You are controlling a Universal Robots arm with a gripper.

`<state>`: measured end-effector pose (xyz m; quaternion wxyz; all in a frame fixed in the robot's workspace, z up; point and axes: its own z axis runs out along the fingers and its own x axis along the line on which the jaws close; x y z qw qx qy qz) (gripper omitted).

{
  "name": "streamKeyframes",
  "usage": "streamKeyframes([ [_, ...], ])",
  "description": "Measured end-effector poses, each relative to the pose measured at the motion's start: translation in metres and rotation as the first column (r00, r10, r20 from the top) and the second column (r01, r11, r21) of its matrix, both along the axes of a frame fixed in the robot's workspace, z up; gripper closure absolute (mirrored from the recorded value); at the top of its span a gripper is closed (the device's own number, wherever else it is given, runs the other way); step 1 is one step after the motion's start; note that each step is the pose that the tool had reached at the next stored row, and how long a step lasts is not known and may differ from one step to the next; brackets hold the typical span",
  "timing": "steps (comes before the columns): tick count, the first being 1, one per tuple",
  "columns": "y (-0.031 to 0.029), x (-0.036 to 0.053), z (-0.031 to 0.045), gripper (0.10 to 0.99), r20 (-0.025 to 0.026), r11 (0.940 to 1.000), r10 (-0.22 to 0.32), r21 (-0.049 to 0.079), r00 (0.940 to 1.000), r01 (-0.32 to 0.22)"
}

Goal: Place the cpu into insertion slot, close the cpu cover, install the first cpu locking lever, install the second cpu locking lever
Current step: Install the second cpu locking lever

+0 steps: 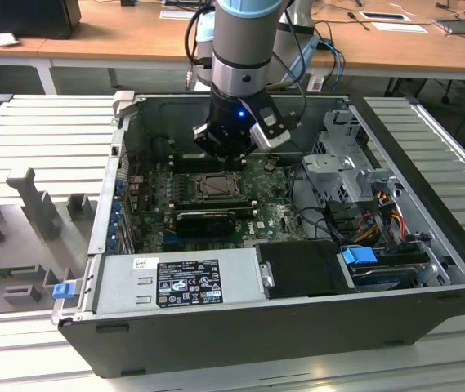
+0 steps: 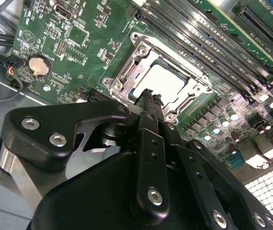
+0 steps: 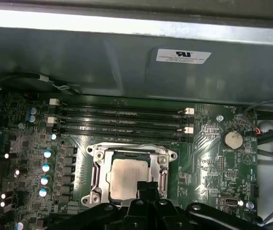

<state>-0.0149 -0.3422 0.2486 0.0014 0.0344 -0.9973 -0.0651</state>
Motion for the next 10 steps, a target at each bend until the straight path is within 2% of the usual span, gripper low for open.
streamKeyframes([
  [4,-0.0036,0.0,0.0,0.98,0.0,1.0,0.0,0.0,1.0,0.0],
  [10,-0.0142,-0.0001,0.0,0.98,-0.0001,1.0,0.0,0.0,1.0,0.0],
])
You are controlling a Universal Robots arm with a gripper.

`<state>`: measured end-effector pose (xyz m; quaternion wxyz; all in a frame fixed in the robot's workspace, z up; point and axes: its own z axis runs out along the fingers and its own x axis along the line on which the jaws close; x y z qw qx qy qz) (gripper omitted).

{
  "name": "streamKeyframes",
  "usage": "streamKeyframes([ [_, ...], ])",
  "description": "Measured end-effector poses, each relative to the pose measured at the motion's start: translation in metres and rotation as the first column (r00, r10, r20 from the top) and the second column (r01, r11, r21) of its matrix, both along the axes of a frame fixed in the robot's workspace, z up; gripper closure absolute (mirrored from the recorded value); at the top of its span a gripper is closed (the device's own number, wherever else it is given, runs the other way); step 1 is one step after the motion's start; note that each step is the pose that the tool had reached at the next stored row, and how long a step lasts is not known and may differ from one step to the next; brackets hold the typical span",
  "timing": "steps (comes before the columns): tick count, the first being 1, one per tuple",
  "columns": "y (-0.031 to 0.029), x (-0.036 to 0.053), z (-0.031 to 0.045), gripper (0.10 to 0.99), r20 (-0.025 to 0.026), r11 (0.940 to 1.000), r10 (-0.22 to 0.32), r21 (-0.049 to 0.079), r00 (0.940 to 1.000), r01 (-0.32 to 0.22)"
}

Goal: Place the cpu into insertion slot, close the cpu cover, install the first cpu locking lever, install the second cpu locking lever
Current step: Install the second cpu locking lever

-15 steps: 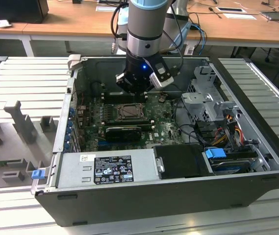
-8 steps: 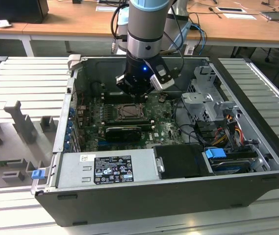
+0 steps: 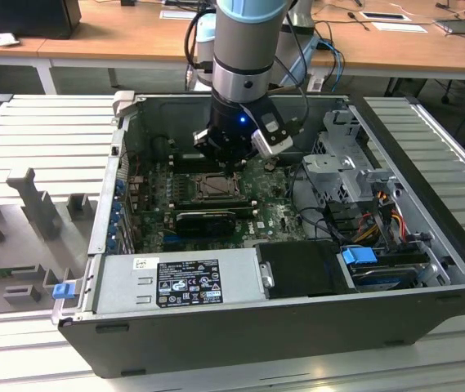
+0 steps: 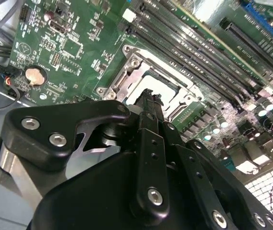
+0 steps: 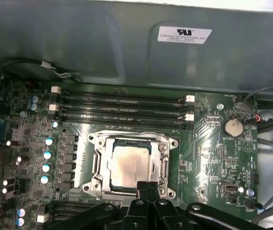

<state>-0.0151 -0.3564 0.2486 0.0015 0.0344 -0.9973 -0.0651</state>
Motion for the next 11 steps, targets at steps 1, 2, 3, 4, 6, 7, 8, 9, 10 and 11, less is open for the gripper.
streamKeyframes([
  [1,-0.0023,0.0,0.0,0.98,0.0,1.0,0.0,0.0,1.0,0.0],
  [2,-0.0048,0.0,-0.0001,0.98,0.0,1.0,0.0,0.0,1.0,0.0],
  [3,-0.0068,0.0,-0.0004,0.98,-0.0001,1.0,0.0,0.0,1.0,0.0],
  [4,-0.008,0.0,-0.0016,0.98,-0.0017,1.0,0.0,0.0,1.0,0.0],
  [6,-0.0094,0.0,-0.0041,0.98,-0.007,1.0,0.0,0.0,1.0,0.0],
  [7,-0.0099,0.0,-0.0053,0.98,-0.0088,1.0,0.002,0.0,1.0,-0.002],
  [8,-0.0102,0.0,-0.0065,0.98,-0.011,1.0,0.004,0.0,0.9999,-0.004],
  [9,-0.0107,0.0,-0.0072,0.98,-0.0123,1.0,0.004,0.0,0.9999,-0.004],
  [10,-0.0113,-0.0003,-0.0075,0.98,-0.0125,1.0,0.004,0.0,0.9999,-0.004],
  [11,-0.012,-0.0007,-0.0078,0.98,-0.0125,1.0,0.004,0.0,0.9999,-0.004],
])
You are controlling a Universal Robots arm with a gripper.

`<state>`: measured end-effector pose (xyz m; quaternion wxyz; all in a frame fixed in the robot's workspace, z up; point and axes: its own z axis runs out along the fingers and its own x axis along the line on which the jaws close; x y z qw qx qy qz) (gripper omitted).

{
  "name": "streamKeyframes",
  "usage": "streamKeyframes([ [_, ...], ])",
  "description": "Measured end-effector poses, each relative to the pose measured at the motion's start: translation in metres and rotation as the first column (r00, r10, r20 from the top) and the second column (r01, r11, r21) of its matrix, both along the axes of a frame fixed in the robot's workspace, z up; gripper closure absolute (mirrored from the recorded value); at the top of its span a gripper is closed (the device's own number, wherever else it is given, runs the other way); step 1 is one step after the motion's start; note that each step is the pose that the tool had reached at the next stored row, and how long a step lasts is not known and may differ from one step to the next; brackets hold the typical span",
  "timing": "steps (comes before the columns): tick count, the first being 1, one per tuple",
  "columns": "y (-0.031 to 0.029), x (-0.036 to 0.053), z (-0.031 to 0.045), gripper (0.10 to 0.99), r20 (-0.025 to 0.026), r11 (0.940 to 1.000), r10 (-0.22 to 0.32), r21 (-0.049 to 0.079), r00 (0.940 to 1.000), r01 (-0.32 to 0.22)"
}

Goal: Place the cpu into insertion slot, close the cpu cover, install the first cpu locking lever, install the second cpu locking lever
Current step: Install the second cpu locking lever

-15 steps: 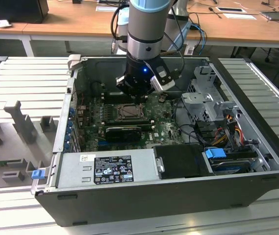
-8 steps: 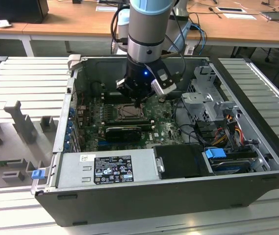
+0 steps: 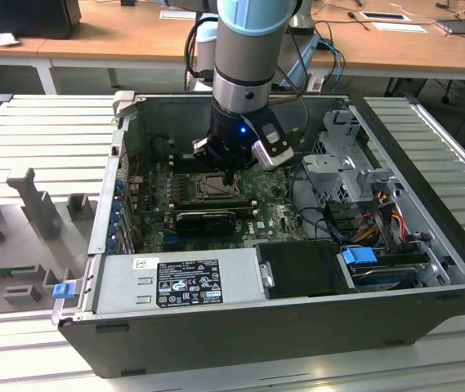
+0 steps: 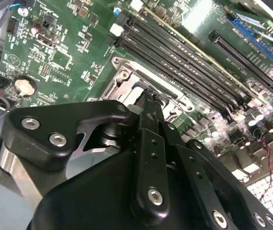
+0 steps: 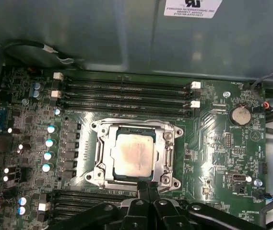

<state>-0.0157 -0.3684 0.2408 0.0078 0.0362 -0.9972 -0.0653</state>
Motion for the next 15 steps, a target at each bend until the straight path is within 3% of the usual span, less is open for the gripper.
streamKeyframes([
  [7,-0.0083,-0.0024,-0.0006,0.98,0.0001,1.0,0.0,0.001,1.0,0.0],
  [15,-0.0113,-0.0066,-0.0016,0.98,0.0001,1.0,0.0,0.005,1.0,0.0],
])
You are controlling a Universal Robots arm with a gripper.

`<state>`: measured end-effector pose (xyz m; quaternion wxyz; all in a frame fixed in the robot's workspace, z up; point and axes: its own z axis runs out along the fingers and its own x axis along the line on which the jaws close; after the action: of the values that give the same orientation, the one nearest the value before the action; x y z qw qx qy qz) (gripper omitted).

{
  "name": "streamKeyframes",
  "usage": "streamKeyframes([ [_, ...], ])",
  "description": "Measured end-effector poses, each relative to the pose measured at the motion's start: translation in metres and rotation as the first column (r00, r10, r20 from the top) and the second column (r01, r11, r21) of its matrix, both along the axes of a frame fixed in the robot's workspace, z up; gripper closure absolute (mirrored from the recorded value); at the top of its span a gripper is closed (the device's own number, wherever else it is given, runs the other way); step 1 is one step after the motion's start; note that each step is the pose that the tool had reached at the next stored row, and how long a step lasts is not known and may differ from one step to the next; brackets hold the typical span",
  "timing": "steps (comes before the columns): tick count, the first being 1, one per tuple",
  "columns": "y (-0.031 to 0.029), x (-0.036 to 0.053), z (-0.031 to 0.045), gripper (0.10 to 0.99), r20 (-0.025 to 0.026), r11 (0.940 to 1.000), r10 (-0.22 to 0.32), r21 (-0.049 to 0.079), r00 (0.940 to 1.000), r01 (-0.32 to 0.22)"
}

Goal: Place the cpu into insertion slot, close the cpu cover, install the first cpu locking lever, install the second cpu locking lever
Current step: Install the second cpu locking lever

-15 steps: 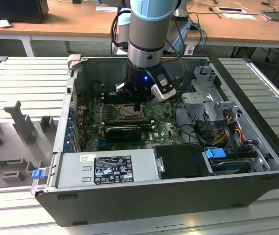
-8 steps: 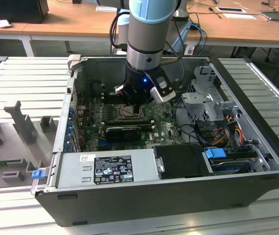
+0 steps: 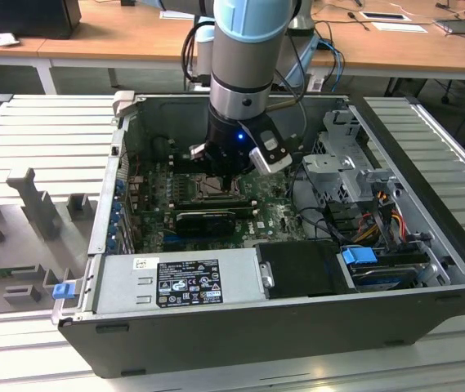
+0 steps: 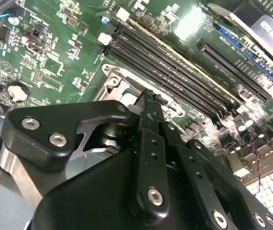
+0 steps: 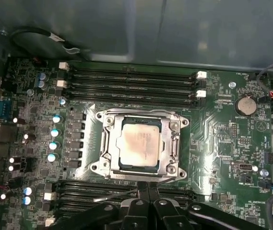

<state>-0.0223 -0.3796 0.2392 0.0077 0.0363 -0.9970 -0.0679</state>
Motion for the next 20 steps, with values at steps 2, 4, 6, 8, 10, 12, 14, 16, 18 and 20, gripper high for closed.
streamKeyframes([
  [2,-0.0003,-0.0064,-0.0005,0.98,0.0,1.0,0.0,0.001,1.0,0.0],
  [4,-0.0008,-0.013,-0.0008,0.98,-0.0002,1.0,0.0,0.002,1.0,0.0],
  [6,-0.0009,-0.0149,-0.0013,0.98,0.0,1.0,0.0,0.005,1.0,0.0],
  [8,-0.001,-0.0157,-0.0017,0.98,0.0,1.0,0.0,0.006,1.0,0.0],
  [10,-0.001,-0.0163,-0.0028,0.98,0.0,1.0,0.0,0.008,1.0,0.0],
  [12,-0.001,-0.0166,-0.0045,0.98,-0.0001,1.0,0.0,0.008,1.0,0.0],
  [14,-0.001,-0.0186,-0.0079,0.98,-0.0001,1.0,0.0,0.008,1.0,0.0],
  [16,-0.001,-0.021,-0.0083,0.98,0.0,1.0,0.0,0.008,1.0,0.0],
  [18,-0.001,-0.023,-0.0089,0.98,-0.0001,1.0,0.0,0.009,1.0,0.0],
  [20,-0.001,-0.0232,-0.0095,0.98,-0.0001,1.0,0.0,0.009,1.0,0.0],
])
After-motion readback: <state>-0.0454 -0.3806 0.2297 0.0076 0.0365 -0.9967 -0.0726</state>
